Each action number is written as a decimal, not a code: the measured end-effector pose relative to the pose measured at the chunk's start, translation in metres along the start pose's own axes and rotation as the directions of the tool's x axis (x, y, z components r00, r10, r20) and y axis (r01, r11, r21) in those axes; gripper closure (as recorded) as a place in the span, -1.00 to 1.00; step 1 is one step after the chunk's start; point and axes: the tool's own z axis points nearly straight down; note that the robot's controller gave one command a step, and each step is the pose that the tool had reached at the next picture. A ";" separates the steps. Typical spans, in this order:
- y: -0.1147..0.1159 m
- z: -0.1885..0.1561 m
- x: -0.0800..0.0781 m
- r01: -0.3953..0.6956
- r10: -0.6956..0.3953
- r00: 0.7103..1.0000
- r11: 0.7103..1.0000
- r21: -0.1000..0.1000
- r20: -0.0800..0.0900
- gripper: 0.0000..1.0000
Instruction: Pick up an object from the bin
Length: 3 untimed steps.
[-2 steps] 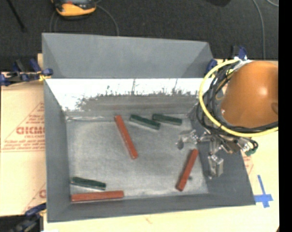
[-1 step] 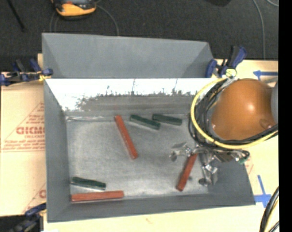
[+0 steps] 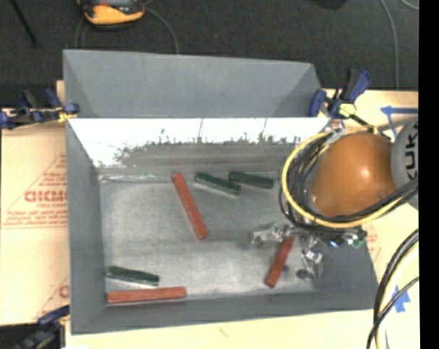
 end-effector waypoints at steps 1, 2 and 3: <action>-0.018 0.047 -0.007 0.348 -0.348 0.938 0.937 -0.007 0.000 1.00; -0.018 0.047 -0.007 0.347 -0.347 0.938 0.938 -0.007 0.000 1.00; -0.009 -0.105 -0.016 0.350 -0.350 0.937 0.937 -0.005 0.000 1.00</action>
Offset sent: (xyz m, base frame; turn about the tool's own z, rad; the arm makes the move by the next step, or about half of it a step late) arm 0.0000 0.0000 0.0000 0.0000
